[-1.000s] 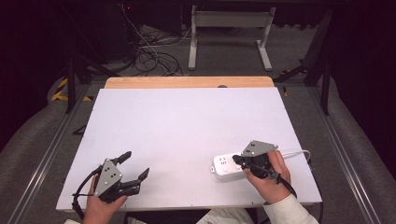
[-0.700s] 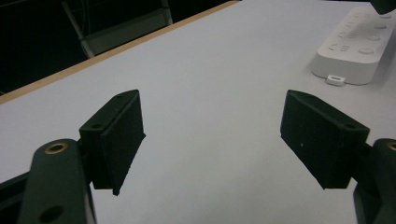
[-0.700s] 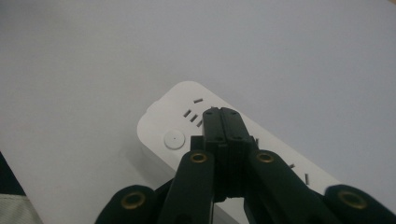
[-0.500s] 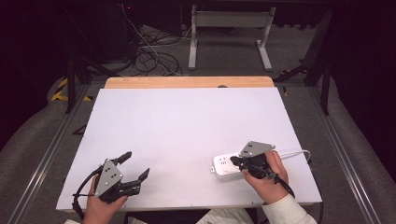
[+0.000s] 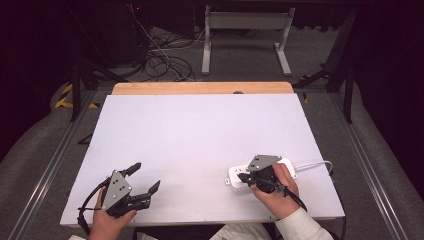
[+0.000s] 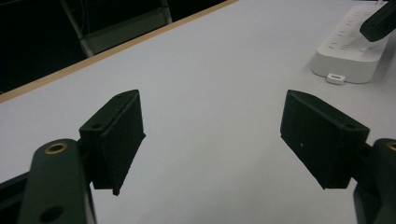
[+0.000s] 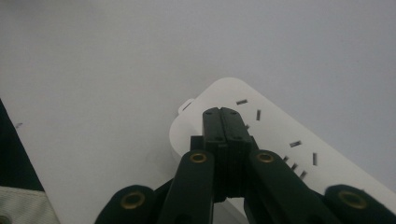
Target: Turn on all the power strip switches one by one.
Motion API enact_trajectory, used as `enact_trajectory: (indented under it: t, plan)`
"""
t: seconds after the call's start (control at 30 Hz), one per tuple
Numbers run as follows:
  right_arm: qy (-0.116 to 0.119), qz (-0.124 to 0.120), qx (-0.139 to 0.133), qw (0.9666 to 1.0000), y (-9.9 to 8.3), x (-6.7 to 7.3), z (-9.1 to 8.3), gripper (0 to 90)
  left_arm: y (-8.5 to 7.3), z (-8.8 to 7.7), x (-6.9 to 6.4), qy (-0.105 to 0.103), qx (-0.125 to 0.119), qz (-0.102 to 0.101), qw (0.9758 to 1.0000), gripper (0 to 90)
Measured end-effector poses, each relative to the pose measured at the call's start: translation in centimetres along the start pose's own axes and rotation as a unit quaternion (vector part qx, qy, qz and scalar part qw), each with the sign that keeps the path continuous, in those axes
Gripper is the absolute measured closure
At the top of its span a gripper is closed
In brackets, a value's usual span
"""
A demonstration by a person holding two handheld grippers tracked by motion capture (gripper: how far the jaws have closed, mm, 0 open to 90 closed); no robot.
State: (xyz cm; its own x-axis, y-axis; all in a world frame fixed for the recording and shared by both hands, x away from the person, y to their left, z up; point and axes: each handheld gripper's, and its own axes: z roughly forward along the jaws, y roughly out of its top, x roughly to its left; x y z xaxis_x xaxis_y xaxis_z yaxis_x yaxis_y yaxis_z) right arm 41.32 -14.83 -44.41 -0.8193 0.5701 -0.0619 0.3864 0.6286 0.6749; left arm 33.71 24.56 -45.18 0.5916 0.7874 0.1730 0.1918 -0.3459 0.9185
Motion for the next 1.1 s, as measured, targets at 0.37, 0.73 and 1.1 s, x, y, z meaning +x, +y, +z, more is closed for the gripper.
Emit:
enact_trajectory:
  t: [0.37,0.73,1.1]
  plan:
    - [0.001,-0.001,0.020,0.9998,0.03,0.19,0.60,90.0,0.00,0.03,0.01,0.000,0.002,0.002,1.0000,22.1]
    - [-0.004,-0.007,0.033,0.9994,0.25,0.38,0.77,90.0,0.00,0.01,-0.06,0.001,0.001,0.001,1.0000,22.1]
    - [-0.007,0.001,0.038,0.9992,0.21,0.50,0.92,90.0,-0.02,0.03,-0.12,-0.001,0.001,-0.002,1.0000,22.1]
